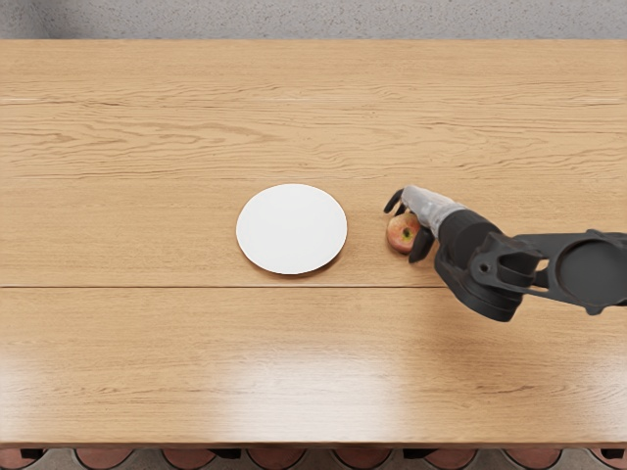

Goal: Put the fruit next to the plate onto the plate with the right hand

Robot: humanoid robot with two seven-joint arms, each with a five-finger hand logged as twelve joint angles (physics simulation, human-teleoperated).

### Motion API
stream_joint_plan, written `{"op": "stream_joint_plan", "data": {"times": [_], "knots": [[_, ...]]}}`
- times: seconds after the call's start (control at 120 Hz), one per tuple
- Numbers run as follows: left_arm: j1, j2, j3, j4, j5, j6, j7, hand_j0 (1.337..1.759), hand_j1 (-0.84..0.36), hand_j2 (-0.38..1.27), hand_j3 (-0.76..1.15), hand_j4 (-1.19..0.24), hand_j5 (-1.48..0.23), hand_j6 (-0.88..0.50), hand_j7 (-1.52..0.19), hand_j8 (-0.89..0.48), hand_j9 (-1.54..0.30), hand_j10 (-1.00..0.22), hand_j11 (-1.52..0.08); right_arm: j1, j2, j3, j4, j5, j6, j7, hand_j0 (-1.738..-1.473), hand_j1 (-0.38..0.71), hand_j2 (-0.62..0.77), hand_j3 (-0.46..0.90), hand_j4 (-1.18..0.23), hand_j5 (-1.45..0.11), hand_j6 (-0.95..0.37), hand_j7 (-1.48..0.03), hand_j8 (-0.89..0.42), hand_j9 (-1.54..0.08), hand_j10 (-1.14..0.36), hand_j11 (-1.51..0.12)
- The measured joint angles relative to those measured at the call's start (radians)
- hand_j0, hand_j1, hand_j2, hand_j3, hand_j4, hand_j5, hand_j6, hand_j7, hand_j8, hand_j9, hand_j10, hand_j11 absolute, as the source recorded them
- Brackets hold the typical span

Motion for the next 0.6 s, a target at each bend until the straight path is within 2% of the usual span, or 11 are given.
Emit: {"op": "stream_joint_plan", "data": {"times": [0.075,0.208,0.308,0.467,0.6], "knots": [[0.000,0.000,0.000,0.000,0.000,0.000,0.000,1.658,0.07,0.05,0.00,-0.23,-0.30,-0.23,-0.30,-0.23,-0.30,-0.23,-0.30,0.000,0.005,-0.001,-0.002,0.000,-0.002,0.000,-1.658,0.14,-0.07,0.00,-0.42,-0.54,-0.41,-0.54,-0.42,-0.54,-0.42,-0.54],[0.000,0.000,0.000,0.000,0.000,0.000,0.000,1.658,0.07,0.05,0.00,-0.23,-0.30,-0.23,-0.30,-0.23,-0.30,-0.23,-0.30,-0.001,0.008,-0.002,-0.004,0.006,-0.007,-0.001,-1.655,0.17,0.01,0.00,-0.50,-0.65,-0.37,-0.64,-0.37,-0.65,-0.50,-0.65],[0.000,0.000,0.000,0.000,0.000,0.000,0.000,1.658,0.07,0.05,0.00,-0.23,-0.30,-0.23,-0.30,-0.23,-0.30,-0.23,-0.30,0.000,0.009,-0.001,-0.004,0.018,-0.008,-0.001,-1.653,0.20,0.07,0.00,-0.57,-0.71,-0.34,-0.72,-0.35,-0.72,-0.48,-0.73],[0.000,0.000,0.000,0.000,0.000,0.000,0.000,1.658,0.07,0.05,0.00,-0.23,-0.30,-0.23,-0.30,-0.23,-0.30,-0.23,-0.30,0.003,0.003,0.001,-0.004,0.035,-0.003,0.000,-1.650,0.21,0.11,0.00,-0.52,-0.81,-0.30,-0.80,-0.31,-0.81,-0.46,-0.81],[0.000,0.000,0.000,0.000,0.000,0.000,0.000,1.658,0.07,0.05,0.00,-0.23,-0.30,-0.23,-0.30,-0.23,-0.30,-0.23,-0.30,0.037,-0.014,0.006,0.000,0.090,0.033,0.000,-1.651,0.20,0.19,0.00,-0.57,-0.85,-0.32,-0.83,-0.33,-0.85,-0.48,-0.84]]}}
